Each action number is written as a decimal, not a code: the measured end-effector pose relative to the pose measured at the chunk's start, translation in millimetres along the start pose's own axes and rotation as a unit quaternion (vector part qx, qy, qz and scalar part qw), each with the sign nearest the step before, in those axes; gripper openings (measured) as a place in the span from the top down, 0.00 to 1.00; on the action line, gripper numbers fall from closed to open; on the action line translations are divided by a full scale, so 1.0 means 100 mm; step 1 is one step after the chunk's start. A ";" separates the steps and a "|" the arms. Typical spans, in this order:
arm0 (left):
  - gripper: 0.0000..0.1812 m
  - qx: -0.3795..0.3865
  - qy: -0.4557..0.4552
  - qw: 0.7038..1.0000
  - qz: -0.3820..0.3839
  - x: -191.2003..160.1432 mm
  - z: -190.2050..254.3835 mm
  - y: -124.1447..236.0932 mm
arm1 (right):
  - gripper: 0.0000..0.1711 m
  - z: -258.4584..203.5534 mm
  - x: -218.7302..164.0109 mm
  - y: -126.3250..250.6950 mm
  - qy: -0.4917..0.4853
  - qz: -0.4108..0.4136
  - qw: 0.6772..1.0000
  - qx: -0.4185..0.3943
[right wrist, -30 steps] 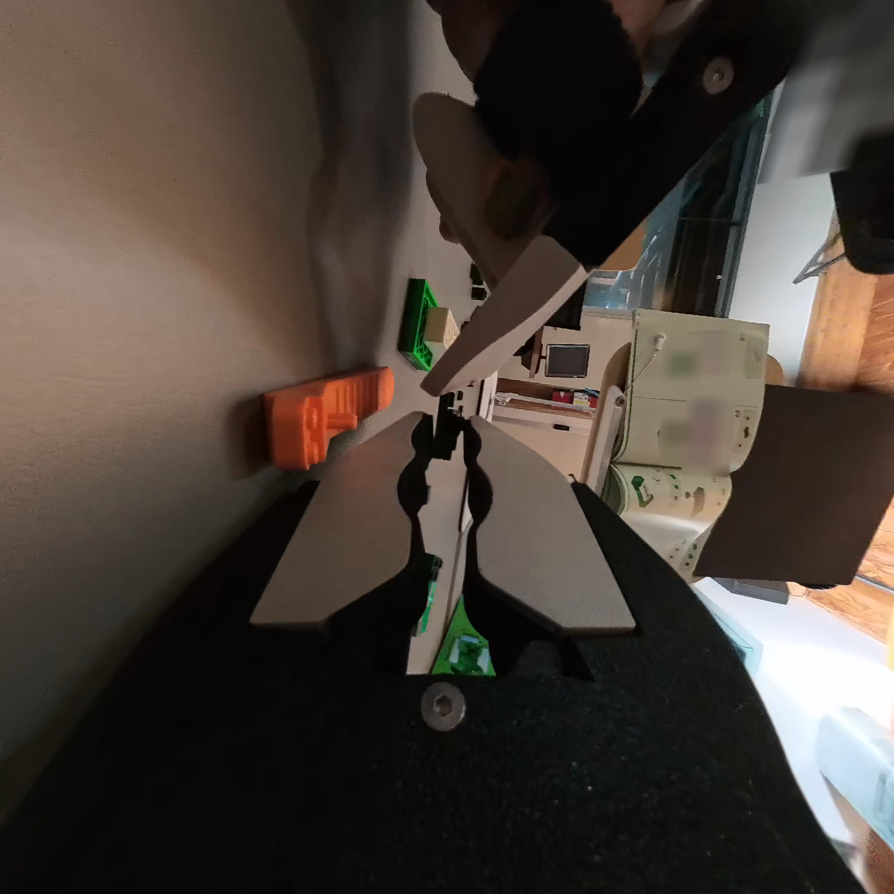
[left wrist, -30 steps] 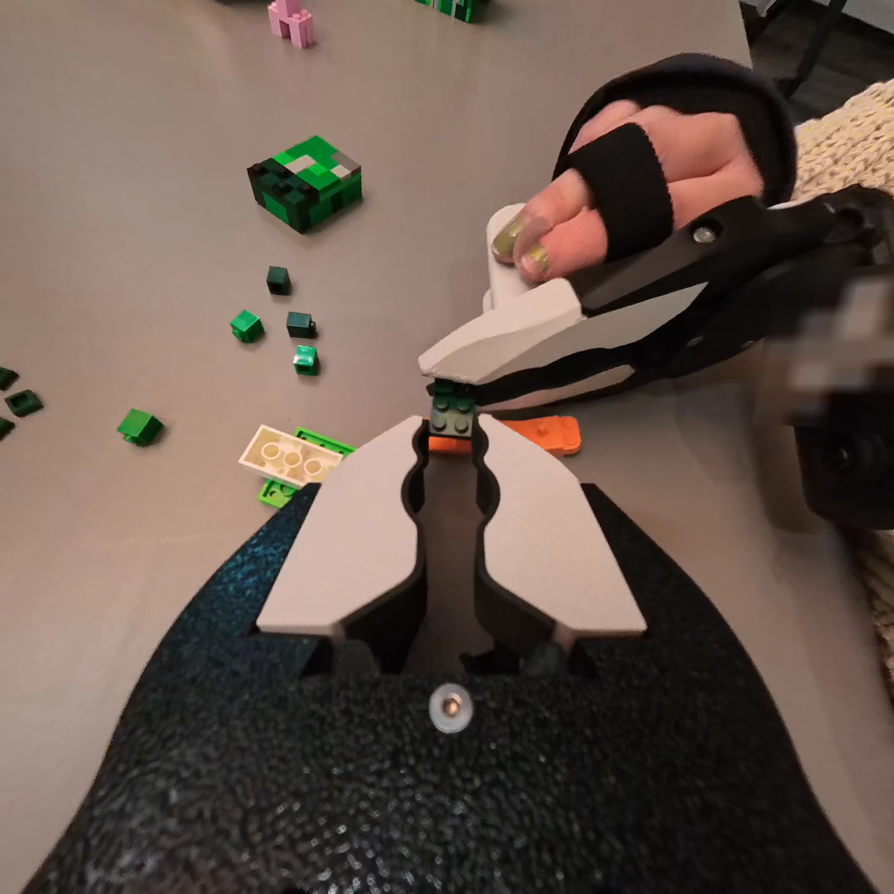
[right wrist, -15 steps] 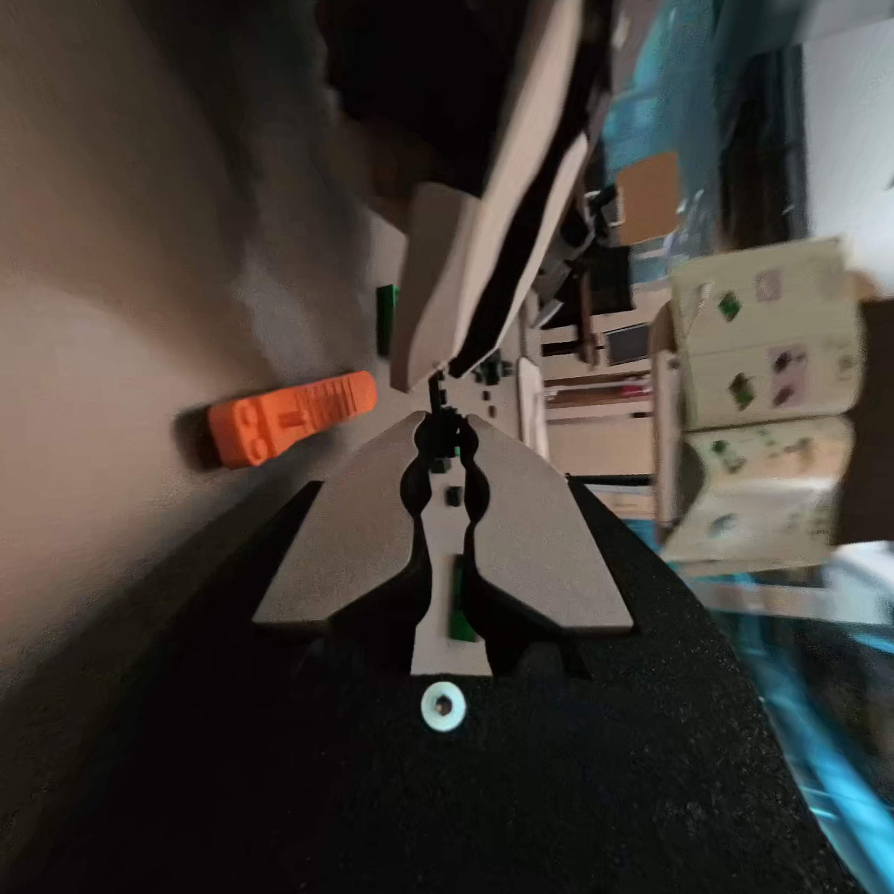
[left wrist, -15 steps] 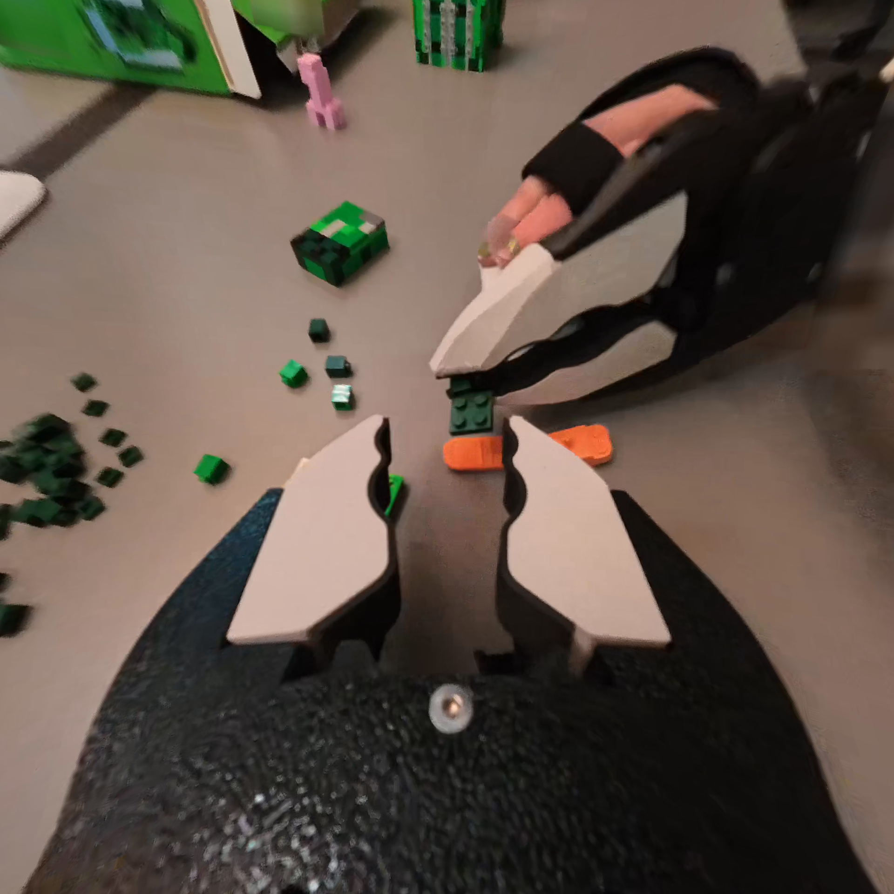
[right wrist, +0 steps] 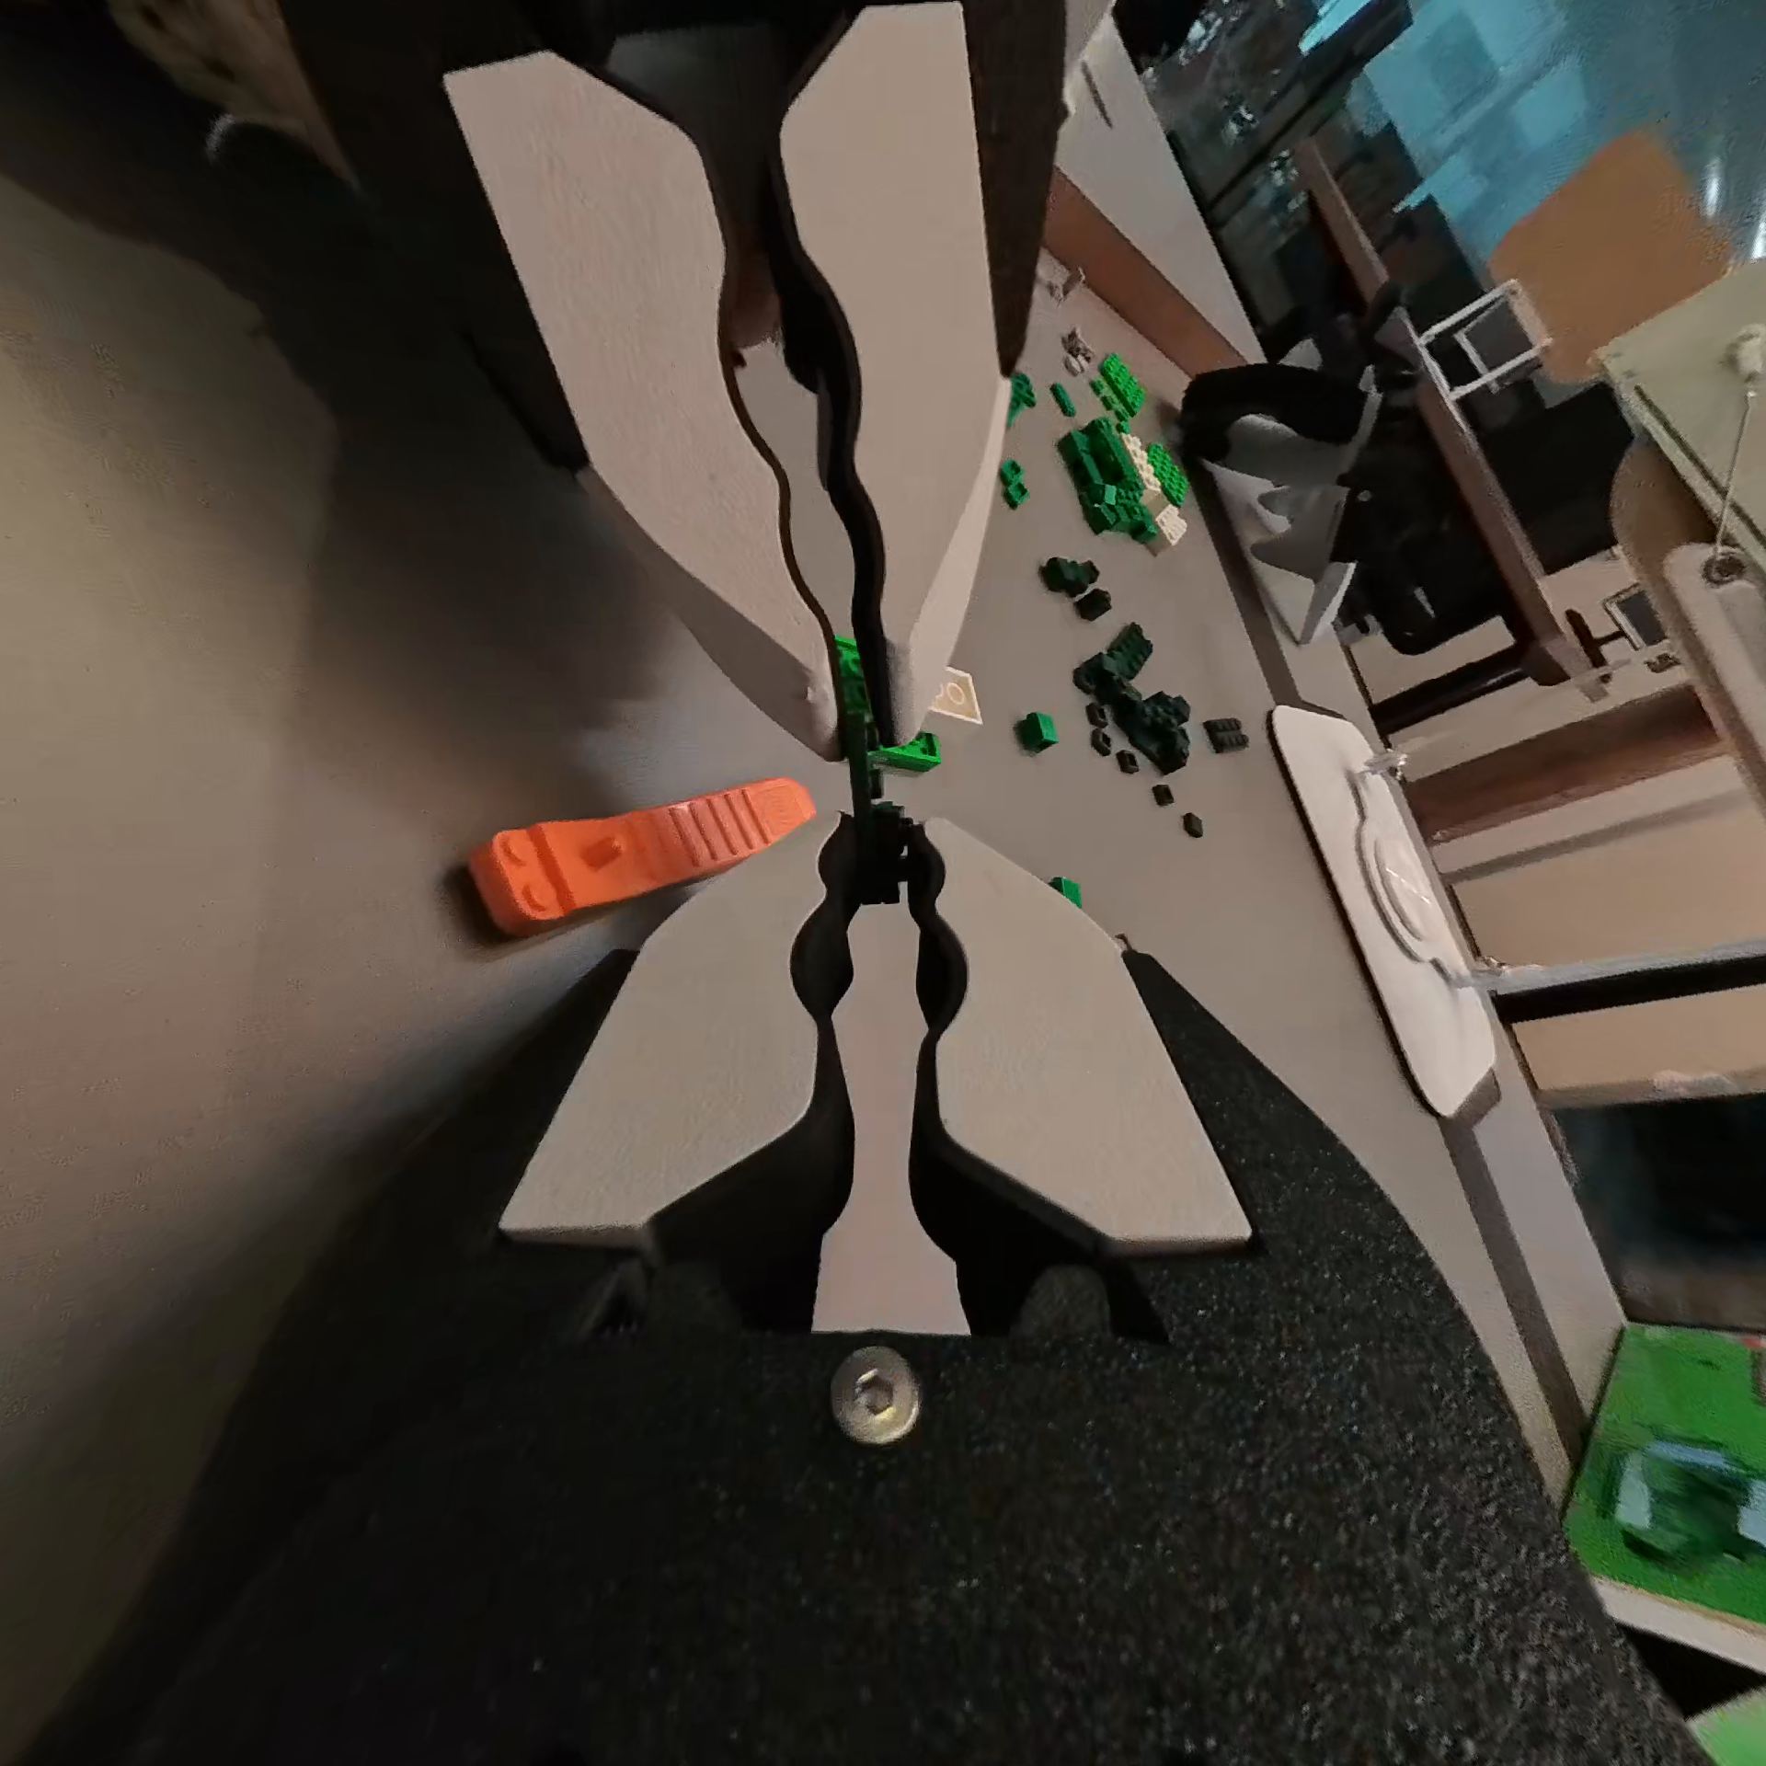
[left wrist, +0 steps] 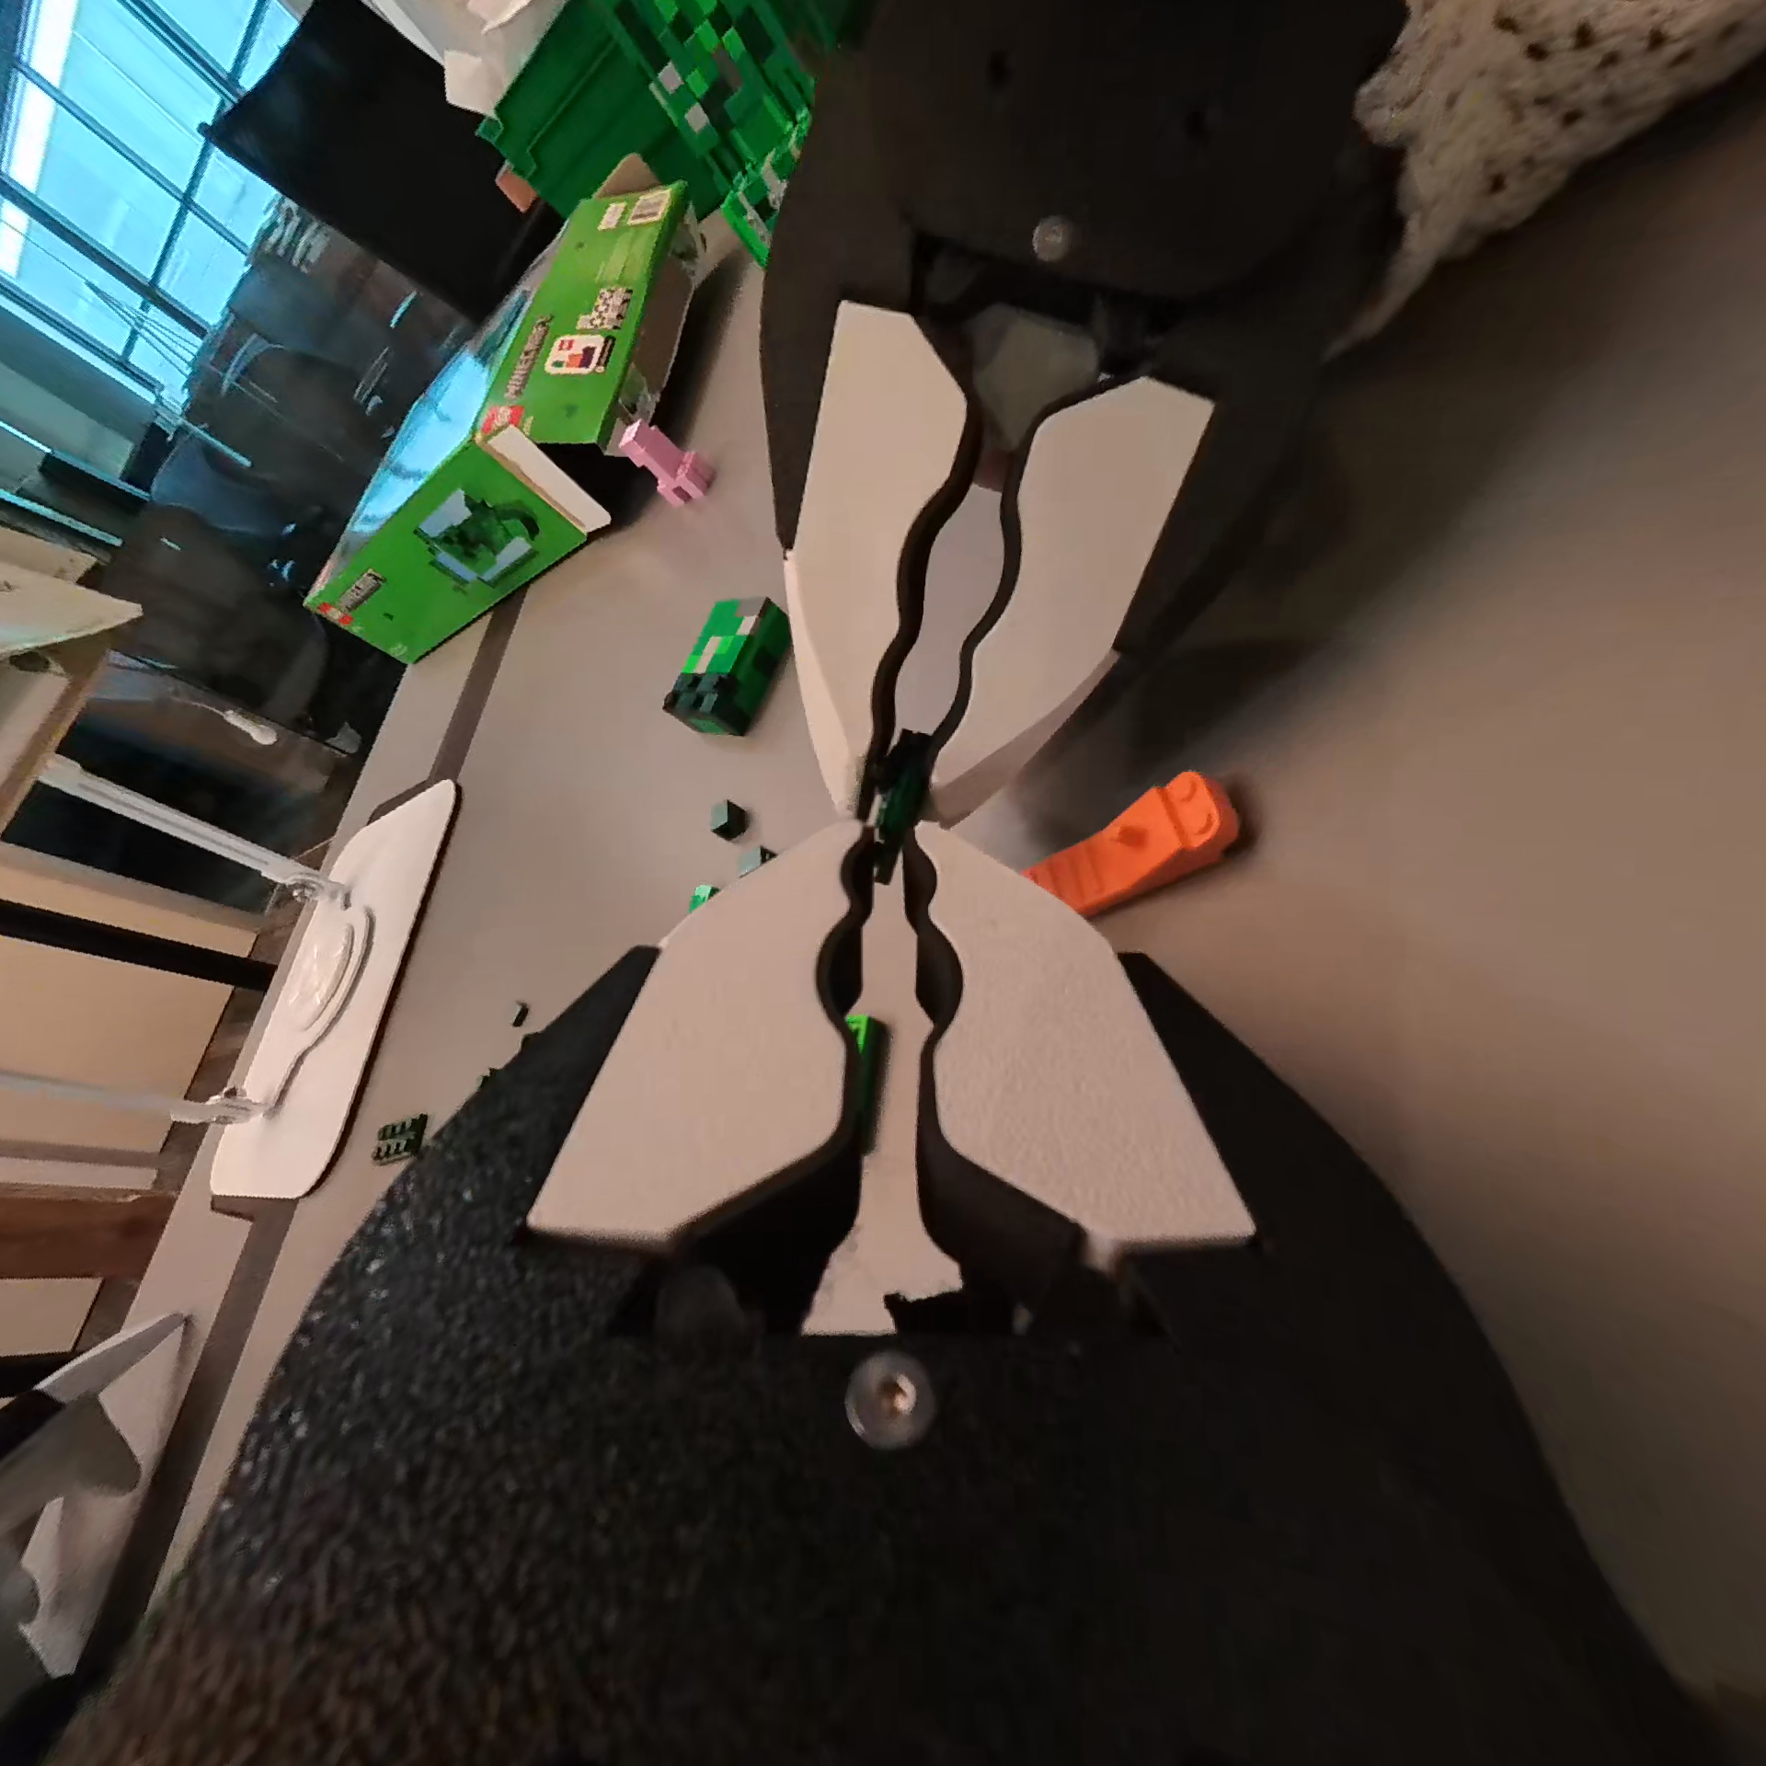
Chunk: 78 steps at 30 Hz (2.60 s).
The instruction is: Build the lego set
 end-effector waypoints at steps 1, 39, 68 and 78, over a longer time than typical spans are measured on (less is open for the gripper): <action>0.97 -0.002 -0.002 1.000 0.000 0.00 0.00 0.00 | 0.95 0.00 0.00 0.00 0.005 -0.001 1.000 0.003; 0.91 -0.112 0.307 0.943 0.055 -0.10 -0.12 -0.04 | 0.95 -0.10 0.10 0.01 0.265 -0.032 0.951 -0.154; 0.91 -0.143 0.377 0.912 0.077 -0.20 -0.19 0.01 | 0.86 -0.07 0.15 0.13 0.086 0.055 0.992 -0.069; 0.91 -0.092 0.213 0.971 0.056 -0.26 -0.17 0.07 | 0.74 0.26 0.02 0.26 -0.180 0.150 0.972 0.027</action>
Point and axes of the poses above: each gripper's, where its closed fingertips meet, y back along the fingers, x out of its top, z = x × y across the jaws, the point moved 8 cm from there along y, back along the fingers, and after that the axes turned 10 degrees about -y, right-handed, at the moved point
